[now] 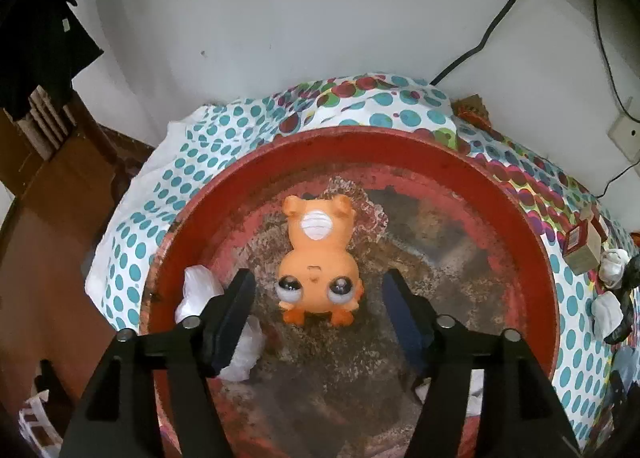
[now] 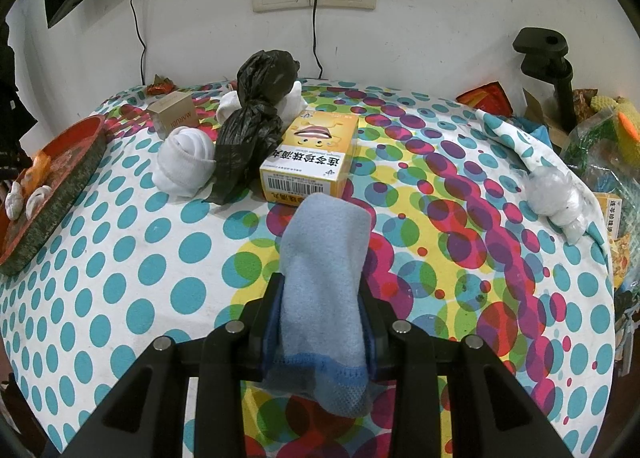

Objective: Organize objects
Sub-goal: 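Carry the orange toy onto the red tray and open the left tool, then carry the light-blue sock onto the red tray and open the right tool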

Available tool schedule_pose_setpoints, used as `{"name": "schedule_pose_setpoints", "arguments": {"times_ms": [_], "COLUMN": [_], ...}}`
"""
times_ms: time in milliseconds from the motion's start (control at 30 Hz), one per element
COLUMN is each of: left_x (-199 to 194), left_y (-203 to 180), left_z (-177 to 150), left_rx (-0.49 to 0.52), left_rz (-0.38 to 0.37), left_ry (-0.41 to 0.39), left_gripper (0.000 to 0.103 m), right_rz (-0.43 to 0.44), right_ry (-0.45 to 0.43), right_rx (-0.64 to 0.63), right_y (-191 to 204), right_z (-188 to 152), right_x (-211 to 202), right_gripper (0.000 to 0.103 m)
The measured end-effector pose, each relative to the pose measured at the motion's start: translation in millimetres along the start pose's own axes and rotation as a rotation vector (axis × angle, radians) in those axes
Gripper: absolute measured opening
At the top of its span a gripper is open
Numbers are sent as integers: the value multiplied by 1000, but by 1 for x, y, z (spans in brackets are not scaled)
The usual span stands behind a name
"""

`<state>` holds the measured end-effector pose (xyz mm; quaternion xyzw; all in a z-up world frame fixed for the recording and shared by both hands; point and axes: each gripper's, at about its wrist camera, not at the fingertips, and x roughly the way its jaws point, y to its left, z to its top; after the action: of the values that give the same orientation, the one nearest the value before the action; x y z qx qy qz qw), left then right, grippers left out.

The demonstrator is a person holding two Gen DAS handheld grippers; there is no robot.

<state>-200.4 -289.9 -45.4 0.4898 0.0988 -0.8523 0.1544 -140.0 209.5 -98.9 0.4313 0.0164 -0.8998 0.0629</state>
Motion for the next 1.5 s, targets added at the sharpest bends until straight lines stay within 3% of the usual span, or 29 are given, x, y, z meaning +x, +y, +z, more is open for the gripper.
{"name": "schedule_pose_setpoints", "arguments": {"times_ms": [167,500,700,833,1000,1233,1500], "left_x": [-15,-63,-85,-91,-92,-89,-87], "left_y": [0,0,18,31,52,69,81], "left_z": [-7,-59,-94,-111,-128,-136,-136], "left_rx": [8,63,22,10,-27,-60,-63], "left_rz": [-12,20,20,78,77,88,94], "left_ry": [-33,-114,-158,-195,-191,-190,-195], "left_gripper": [65,84,90,94,95,96,99], "right_rz": [-1,-4,-13,-40,-72,-30,92], "right_ry": [0,0,-1,-4,-8,-32,-56], "right_rx": [-1,-4,-10,-28,8,-6,-104], "right_y": [0,0,-2,-2,9,49,134], "right_z": [0,0,1,1,0,2,18], "right_x": [0,1,1,1,-3,-24,-44], "right_gripper": [34,34,32,32,30,30,30]}}
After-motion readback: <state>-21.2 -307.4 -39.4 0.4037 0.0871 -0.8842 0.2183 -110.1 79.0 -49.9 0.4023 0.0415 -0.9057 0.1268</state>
